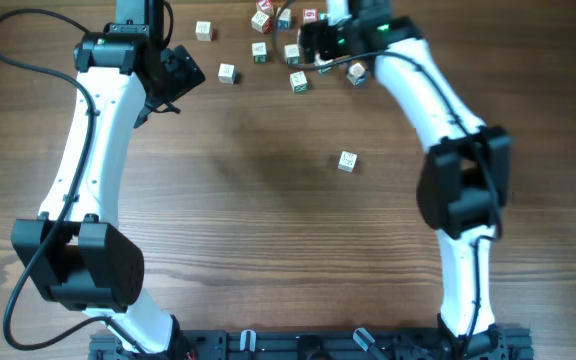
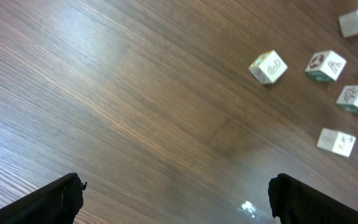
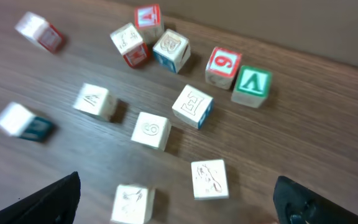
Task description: Form a horizontal line
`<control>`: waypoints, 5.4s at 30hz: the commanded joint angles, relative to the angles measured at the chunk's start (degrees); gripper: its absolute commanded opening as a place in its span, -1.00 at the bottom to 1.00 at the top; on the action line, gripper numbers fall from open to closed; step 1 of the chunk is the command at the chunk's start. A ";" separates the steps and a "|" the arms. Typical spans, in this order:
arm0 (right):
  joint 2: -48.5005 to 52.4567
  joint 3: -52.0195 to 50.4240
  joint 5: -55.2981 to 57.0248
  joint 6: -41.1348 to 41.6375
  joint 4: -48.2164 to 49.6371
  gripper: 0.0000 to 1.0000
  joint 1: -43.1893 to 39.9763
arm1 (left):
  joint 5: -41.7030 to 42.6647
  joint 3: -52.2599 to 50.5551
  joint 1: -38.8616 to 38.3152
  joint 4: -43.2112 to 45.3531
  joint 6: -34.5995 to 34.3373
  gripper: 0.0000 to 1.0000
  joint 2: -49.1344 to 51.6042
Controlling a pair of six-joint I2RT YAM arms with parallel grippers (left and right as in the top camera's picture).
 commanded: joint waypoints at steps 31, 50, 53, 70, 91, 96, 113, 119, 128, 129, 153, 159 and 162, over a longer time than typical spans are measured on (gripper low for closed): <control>11.15 1.05 5.14 -2.62 4.09 0.08 0.07 | 2.82 -0.15 0.20 -0.74 -0.11 1.00 0.17; -3.19 4.02 11.74 2.75 -13.68 -0.80 -0.57 | 2.86 -0.15 0.20 -0.55 -0.11 1.00 0.17; -10.45 4.00 14.45 10.05 -24.74 -0.91 -1.92 | 2.84 -0.15 -0.13 -0.55 -0.11 1.00 0.17; -13.22 -23.45 5.16 23.26 -38.58 -0.92 -5.90 | 2.80 -0.31 -4.44 -0.35 -0.09 1.00 0.28; -13.77 -41.90 -5.81 23.30 -20.15 -0.81 -1.92 | 1.25 -0.37 -4.44 0.26 -0.11 1.00 0.28; -15.78 -41.79 -0.22 25.49 -22.10 -0.14 -1.95 | 1.25 -0.52 -4.44 0.55 -0.11 1.00 0.28; -37.57 -33.97 1.99 25.57 -22.38 1.00 -9.73 | 3.89 -0.59 -4.48 11.32 8.66 1.00 1.90; -40.17 -33.88 1.95 24.98 -22.95 0.99 -15.78 | 4.96 -0.59 -4.17 19.37 16.72 1.00 9.77; -39.54 -34.10 1.79 22.01 -23.30 0.99 -16.81 | 6.62 -0.57 -5.49 33.44 24.00 1.00 24.37; -39.54 -34.10 1.81 22.01 -23.30 0.99 -16.81 | 6.49 -0.57 -5.70 34.71 23.98 1.00 25.31; -39.52 -34.10 2.67 22.12 -23.15 0.99 -16.81 | 4.22 -0.55 -6.32 24.33 24.02 -0.87 22.16; -39.52 -34.10 2.64 22.08 -23.47 0.99 -16.81 | 17.57 -0.57 -8.35 6.45 40.28 -0.86 14.58; -39.52 -34.10 2.64 22.03 -23.56 0.99 -16.81 | 22.40 -0.68 -10.03 3.93 46.58 -0.86 14.86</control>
